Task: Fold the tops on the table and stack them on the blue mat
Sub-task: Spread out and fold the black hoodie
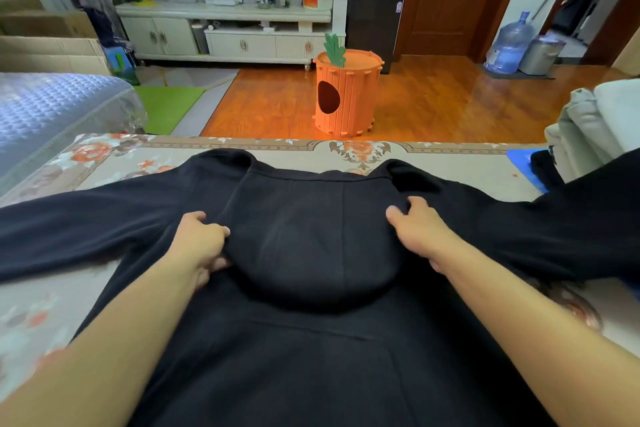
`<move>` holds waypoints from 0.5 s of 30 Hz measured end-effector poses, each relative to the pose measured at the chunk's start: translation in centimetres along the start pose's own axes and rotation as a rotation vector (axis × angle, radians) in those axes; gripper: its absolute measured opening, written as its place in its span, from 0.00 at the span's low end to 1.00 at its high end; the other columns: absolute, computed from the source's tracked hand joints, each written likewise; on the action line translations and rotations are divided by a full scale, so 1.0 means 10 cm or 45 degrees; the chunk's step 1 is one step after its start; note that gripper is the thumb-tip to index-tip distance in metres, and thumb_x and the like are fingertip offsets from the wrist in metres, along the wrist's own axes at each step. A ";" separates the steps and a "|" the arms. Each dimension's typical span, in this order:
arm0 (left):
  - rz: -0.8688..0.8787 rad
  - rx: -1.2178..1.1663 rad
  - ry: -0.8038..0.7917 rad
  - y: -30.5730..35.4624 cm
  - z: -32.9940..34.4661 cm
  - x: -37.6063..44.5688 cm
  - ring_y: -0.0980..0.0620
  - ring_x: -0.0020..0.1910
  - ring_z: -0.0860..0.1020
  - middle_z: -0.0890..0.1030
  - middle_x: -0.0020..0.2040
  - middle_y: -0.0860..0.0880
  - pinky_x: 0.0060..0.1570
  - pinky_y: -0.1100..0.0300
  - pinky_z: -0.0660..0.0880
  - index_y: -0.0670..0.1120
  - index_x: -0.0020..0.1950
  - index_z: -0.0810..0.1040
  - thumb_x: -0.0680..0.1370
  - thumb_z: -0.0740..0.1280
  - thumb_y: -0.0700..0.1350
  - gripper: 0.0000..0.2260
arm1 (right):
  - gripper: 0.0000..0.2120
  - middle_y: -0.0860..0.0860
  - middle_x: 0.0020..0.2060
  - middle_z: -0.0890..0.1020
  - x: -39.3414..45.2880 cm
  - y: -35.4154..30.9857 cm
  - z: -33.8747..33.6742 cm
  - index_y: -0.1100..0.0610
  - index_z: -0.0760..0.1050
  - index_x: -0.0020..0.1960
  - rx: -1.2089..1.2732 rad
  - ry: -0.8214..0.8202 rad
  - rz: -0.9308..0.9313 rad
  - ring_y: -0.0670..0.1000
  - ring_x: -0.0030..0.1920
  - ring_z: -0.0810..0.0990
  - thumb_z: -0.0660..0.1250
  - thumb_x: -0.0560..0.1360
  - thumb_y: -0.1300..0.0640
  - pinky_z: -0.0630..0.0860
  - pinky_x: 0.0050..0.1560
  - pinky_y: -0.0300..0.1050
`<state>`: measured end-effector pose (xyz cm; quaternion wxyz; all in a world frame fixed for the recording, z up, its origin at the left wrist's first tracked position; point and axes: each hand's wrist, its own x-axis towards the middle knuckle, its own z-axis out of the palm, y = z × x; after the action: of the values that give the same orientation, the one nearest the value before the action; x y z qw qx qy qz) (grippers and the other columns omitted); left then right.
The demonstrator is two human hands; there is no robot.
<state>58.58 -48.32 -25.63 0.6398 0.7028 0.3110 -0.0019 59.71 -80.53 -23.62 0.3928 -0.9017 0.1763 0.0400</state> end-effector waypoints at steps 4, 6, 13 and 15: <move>0.186 0.161 0.030 0.17 -0.17 -0.13 0.43 0.36 0.77 0.78 0.54 0.37 0.28 0.56 0.74 0.50 0.76 0.65 0.78 0.62 0.32 0.28 | 0.25 0.51 0.60 0.76 -0.39 -0.13 -0.03 0.46 0.60 0.76 0.246 -0.067 0.045 0.52 0.48 0.79 0.60 0.81 0.57 0.79 0.42 0.47; 0.301 0.778 0.013 0.21 -0.34 -0.23 0.42 0.41 0.79 0.77 0.57 0.38 0.35 0.54 0.77 0.50 0.74 0.67 0.77 0.65 0.39 0.25 | 0.25 0.52 0.61 0.75 -0.51 -0.15 -0.08 0.47 0.59 0.76 0.018 -0.153 0.034 0.55 0.43 0.82 0.59 0.81 0.56 0.79 0.34 0.46; 1.366 1.536 0.025 0.27 0.38 -0.26 0.36 0.66 0.73 0.76 0.68 0.39 0.64 0.42 0.72 0.49 0.70 0.78 0.77 0.56 0.57 0.26 | 0.22 0.56 0.73 0.65 -0.29 -0.52 0.04 0.54 0.66 0.73 -0.788 0.333 -0.723 0.61 0.72 0.64 0.61 0.80 0.52 0.71 0.66 0.57; 1.334 1.720 -0.167 0.18 0.64 -0.12 0.39 0.76 0.64 0.67 0.77 0.42 0.74 0.43 0.62 0.54 0.79 0.67 0.78 0.44 0.63 0.33 | 0.23 0.54 0.79 0.59 -0.03 -0.64 0.28 0.50 0.65 0.76 -0.961 0.181 -1.015 0.60 0.79 0.53 0.55 0.83 0.46 0.55 0.77 0.61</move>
<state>60.94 -54.62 -24.74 0.0190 0.9846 -0.1595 0.0686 61.80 -74.43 -21.02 0.0141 -0.9773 -0.1792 -0.1125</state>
